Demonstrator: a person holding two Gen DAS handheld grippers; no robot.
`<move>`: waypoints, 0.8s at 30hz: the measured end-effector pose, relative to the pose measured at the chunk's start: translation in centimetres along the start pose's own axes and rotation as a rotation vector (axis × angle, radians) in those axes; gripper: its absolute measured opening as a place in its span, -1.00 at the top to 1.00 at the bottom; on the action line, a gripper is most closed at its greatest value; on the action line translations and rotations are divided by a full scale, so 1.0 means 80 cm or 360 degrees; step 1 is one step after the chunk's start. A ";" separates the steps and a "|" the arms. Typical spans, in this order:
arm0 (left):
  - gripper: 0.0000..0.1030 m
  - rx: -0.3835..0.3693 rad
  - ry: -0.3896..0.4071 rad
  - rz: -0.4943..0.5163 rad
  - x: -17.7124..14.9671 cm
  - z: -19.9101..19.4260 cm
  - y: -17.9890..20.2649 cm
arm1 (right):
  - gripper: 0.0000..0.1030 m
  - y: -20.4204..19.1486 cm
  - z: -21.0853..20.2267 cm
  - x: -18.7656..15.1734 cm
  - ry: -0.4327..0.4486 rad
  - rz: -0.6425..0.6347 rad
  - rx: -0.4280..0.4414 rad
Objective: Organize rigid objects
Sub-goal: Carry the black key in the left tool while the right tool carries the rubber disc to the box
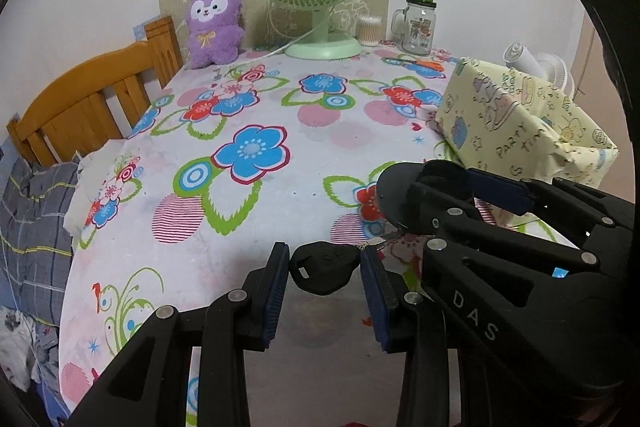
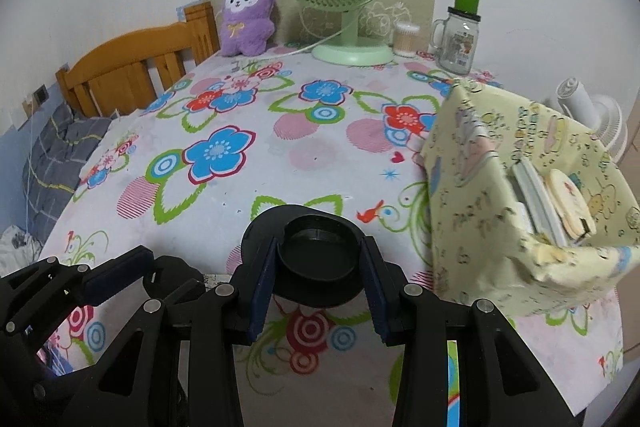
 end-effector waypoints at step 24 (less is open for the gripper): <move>0.27 0.0000 0.0138 0.0053 0.026 -0.069 0.055 | 0.14 0.044 -0.088 0.006 0.0129 0.0094 0.0026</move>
Point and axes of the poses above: each gripper's, at about its wrist camera, not at the fingertips, and z roughly the way its jaws point, y to its right, x to its top, the point moved 1 cm from there along z, roughly the way its jaws point, and after that the axes turned 10 degrees about x, right-handed, at the moved point
